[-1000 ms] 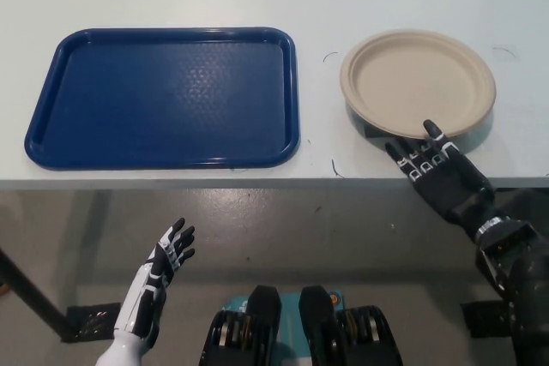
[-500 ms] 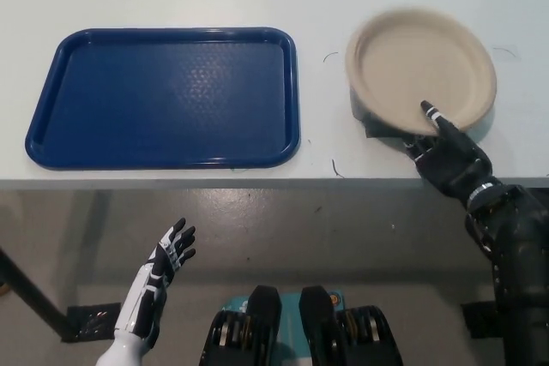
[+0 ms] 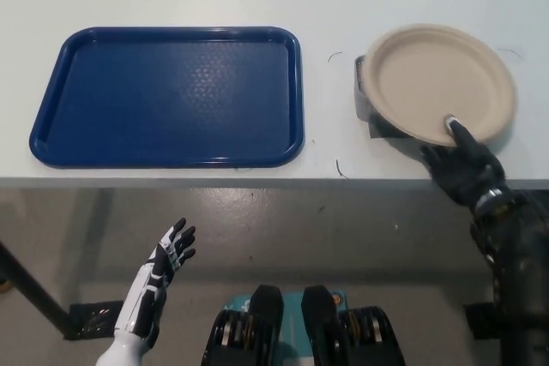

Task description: Use the right hand to pick up a plate from a leveled surface and place it into a tray on the left side

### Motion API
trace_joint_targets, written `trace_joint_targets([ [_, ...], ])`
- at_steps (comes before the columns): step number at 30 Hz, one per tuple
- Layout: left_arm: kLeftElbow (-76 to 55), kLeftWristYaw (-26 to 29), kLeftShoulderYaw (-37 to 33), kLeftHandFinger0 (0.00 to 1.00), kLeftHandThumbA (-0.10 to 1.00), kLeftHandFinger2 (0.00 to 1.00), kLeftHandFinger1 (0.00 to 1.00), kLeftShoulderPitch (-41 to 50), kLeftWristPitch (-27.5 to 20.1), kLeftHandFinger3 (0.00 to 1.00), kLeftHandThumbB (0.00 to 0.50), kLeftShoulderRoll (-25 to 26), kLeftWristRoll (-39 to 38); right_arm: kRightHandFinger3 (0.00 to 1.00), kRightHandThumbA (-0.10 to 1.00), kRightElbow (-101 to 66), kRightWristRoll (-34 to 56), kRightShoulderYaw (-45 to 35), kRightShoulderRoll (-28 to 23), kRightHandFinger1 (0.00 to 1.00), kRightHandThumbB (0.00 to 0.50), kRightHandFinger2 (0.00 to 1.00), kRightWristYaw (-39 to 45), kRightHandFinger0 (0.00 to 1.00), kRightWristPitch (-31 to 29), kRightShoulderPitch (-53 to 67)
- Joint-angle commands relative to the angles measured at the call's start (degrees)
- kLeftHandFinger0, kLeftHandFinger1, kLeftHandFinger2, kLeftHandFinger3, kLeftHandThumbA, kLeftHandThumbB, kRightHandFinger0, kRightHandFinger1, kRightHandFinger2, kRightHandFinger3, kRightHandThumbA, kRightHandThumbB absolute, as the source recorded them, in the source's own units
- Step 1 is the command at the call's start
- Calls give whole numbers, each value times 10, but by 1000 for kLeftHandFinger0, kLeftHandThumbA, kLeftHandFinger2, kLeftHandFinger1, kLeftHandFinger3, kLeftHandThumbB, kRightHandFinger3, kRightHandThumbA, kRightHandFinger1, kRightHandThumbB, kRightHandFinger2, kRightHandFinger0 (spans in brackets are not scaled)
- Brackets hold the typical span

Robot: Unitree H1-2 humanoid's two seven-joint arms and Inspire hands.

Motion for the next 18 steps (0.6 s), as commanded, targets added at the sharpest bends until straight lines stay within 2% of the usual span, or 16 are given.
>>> trace_joint_targets([
  [1, -6, -4, 6, 1000, 1000, 1000, 1000, -16, -23, 1000, 364, 2, -7, 1000, -100, -117, 13, 37, -3, 236, 3, 636, -47, 0, 4, 25],
  [4, -3, 1, 3, 1000, 1000, 1000, 1000, -17, -23, 1000, 364, 5, 0, 1000, -100, -190, 39, 67, -10, 232, 2, 650, -77, 0, 4, 43],
  [9, 6, 3, 0, 1000, 1000, 1000, 1000, -20, -23, 1000, 364, 7, 3, 1000, -100, -286, 77, 122, -20, 277, 6, 651, -135, 0, 4, 39],
  [14, 11, 6, -2, 1000, 1000, 1000, 1000, -24, -23, 1000, 361, 10, 7, 1000, -100, -335, 96, 188, -40, 325, 0, 664, -135, 0, 4, 25],
  [18, 15, 10, -7, 1000, 1000, 1000, 1000, -26, -23, 1000, 361, 13, 13, 1000, -100, -314, 97, 219, -27, 369, 18, 691, -128, 0, 4, -5],
])
